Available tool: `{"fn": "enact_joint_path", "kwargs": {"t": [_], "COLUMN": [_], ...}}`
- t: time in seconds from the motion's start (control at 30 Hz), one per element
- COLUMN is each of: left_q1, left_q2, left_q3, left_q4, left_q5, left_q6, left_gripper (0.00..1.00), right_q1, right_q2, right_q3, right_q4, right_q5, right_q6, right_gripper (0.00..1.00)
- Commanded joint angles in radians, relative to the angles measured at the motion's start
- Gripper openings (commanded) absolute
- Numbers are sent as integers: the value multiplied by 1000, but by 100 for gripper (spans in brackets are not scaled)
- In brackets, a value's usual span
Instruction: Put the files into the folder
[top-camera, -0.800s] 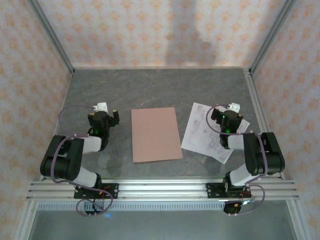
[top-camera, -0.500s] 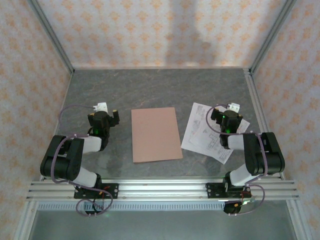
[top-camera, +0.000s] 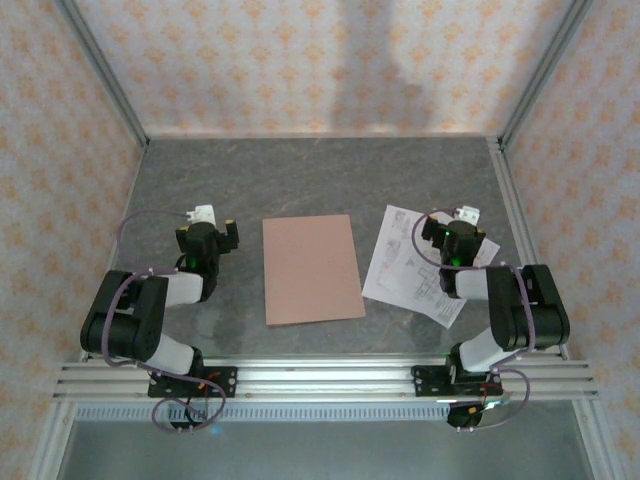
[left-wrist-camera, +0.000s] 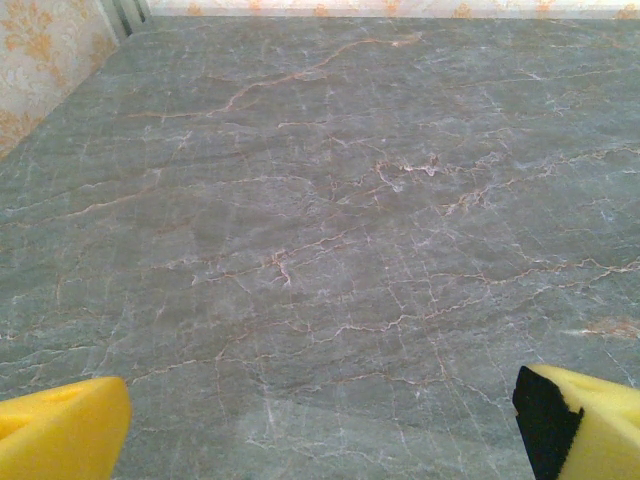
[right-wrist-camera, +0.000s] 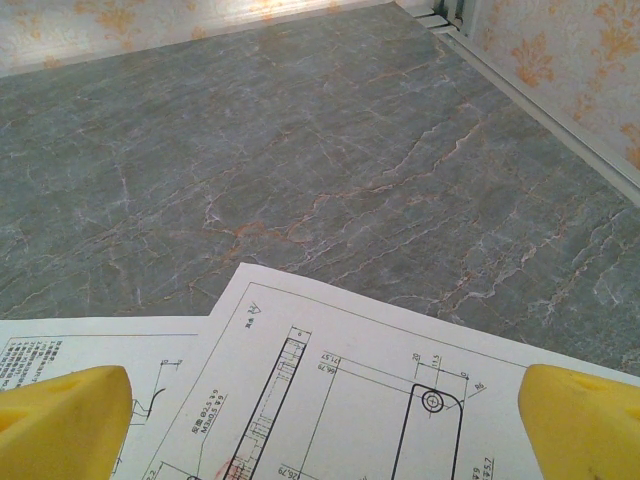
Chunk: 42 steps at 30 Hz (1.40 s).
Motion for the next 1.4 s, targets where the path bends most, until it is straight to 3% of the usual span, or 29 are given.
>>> {"fn": "enact_joint_path", "kwargs": {"t": [0.0,0.27,0.33,0.4,0.5,0.57,0.63,0.7,0.73,0.8,0.83,0.97,1.1,1.23,1.37], "left_q1": [12,11,6,-5,-42,-92,-99,-87,-85,-29,-30,-254,-419,-498,-568], "left_q2": [10,4,-86,-182,-338,-429,-474,-449,-423,-372,-343,-336,-359,-348,-292], "left_q3": [25,18,42,96,135,222,383,612,673,724,758,756,574,435,403], "left_q4": [29,42,-75,-226,-271,-377,-645,-1112,-1251,-1321,-1393,-1614,-1636,-1539,-1482], "left_q5": [-32,-33,-56,-133,-175,-232,-278,-270,-257,20,95,17,31,87,113], "left_q6": [10,12,7,-12,-7,-17,-243,-565,-669,-712,-739,-788,-895,-965,-1002], "left_gripper": [100,100,100,100,100,100,100,100,100,100,100,98,97,89,84], "right_q1": [2,2,6,8,17,25,22,21,3,2,16,171,429,707,794], "right_q2": [4,2,-49,-184,-374,-483,-541,-570,-582,-607,-619,-630,-580,-552,-492], "right_q3": [17,14,15,76,161,264,365,450,451,475,499,584,607,551,469], "right_q4": [13,16,-1,-221,-411,-621,-849,-1155,-1179,-1205,-1268,-1517,-1657,-1627,-1507], "right_q5": [-10,-8,50,118,103,111,141,216,147,-21,-50,-92,-94,-33,-90], "right_q6": [-13,-14,0,27,73,196,441,769,788,720,728,761,830,931,1005], "right_gripper": [99,99,99,99,99,99,99,99,100,96,91,87,92,84,71]}}
